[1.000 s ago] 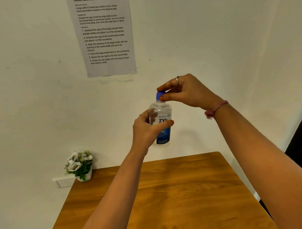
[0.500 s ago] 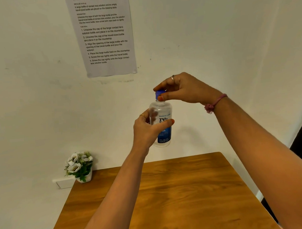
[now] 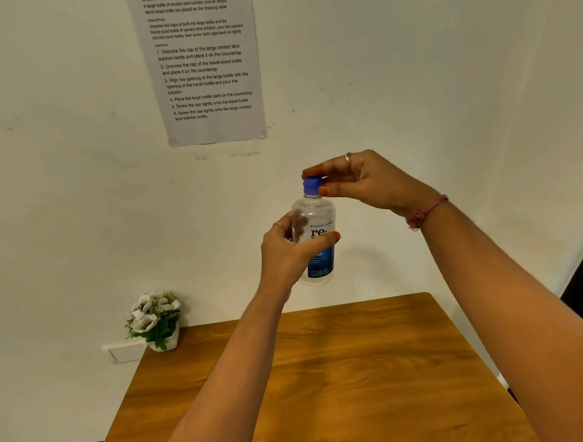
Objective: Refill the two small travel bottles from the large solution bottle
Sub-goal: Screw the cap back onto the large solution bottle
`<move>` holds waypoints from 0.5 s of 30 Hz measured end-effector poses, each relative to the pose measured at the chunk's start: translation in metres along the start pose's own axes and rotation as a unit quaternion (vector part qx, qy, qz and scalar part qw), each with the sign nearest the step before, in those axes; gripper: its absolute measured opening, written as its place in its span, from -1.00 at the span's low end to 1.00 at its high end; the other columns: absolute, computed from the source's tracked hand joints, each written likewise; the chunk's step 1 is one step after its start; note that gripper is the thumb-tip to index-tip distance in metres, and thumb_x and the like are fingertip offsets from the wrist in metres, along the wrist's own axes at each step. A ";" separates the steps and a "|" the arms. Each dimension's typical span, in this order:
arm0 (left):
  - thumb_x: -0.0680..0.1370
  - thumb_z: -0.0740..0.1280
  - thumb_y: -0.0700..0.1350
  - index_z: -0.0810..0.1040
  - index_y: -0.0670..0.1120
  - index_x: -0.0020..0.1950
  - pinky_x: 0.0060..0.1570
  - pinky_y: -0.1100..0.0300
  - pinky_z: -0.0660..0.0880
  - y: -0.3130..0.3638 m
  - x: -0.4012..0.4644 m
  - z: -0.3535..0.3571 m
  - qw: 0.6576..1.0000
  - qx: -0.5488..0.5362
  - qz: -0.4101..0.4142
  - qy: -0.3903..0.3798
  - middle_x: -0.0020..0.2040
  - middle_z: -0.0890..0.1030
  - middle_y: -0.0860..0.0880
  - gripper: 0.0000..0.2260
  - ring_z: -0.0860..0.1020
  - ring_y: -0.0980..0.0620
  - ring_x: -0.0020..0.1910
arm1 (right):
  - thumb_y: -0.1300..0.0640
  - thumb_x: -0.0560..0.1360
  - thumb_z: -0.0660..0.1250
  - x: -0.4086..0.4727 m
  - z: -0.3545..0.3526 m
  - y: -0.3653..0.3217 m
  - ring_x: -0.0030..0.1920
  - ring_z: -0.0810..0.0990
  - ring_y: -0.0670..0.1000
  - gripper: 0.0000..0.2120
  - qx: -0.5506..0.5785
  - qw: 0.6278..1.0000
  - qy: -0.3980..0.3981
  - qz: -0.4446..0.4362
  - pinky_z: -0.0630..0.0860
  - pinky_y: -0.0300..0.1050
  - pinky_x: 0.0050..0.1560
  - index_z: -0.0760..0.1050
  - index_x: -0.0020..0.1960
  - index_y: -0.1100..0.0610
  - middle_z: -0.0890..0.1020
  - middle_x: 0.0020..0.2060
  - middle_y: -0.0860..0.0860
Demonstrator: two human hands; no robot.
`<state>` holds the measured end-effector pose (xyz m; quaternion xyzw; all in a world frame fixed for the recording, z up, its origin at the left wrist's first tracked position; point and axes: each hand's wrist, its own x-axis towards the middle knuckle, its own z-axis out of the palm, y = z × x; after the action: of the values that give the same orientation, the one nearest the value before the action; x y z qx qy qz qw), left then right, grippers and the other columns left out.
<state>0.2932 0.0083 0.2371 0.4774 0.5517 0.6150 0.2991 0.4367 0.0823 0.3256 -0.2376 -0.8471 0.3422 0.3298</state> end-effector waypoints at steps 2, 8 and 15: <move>0.33 0.55 -0.09 0.46 0.08 0.14 -0.23 0.37 0.46 0.000 0.001 0.001 1.000 0.000 0.000 0.004 -0.05 0.55 0.18 -0.55 0.56 0.16 -0.10 | 0.26 0.42 0.43 0.002 0.008 0.003 -0.02 0.64 -0.16 -0.72 0.026 0.998 0.050 0.006 0.53 -0.34 0.01 0.55 0.12 0.09 0.65 -0.04 -0.06; 0.35 0.53 -0.10 0.45 0.09 0.14 -0.22 0.40 0.44 -0.002 0.001 0.000 1.000 0.004 -0.001 -0.004 -0.07 0.53 0.21 -0.56 0.54 0.19 -0.12 | 0.14 0.34 0.51 0.005 0.009 0.008 0.07 0.60 -0.07 -0.47 0.017 0.998 0.043 0.043 0.55 -0.21 0.07 0.42 0.26 0.03 0.58 0.12 -0.05; 0.32 0.55 -0.09 0.47 0.09 0.11 -0.24 0.37 0.46 -0.004 0.001 0.001 1.000 0.001 -0.008 0.000 -0.08 0.55 0.21 -0.56 0.57 0.18 -0.11 | 0.26 0.44 0.41 0.003 0.015 0.012 0.05 0.63 -0.12 -0.69 0.080 0.996 0.040 0.021 0.54 -0.29 0.05 0.53 0.17 0.10 0.65 0.03 -0.02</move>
<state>0.2933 0.0104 0.2338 0.4733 0.5561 0.6121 0.3035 0.4258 0.0851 0.3096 -0.2412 -0.7979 0.4062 0.3743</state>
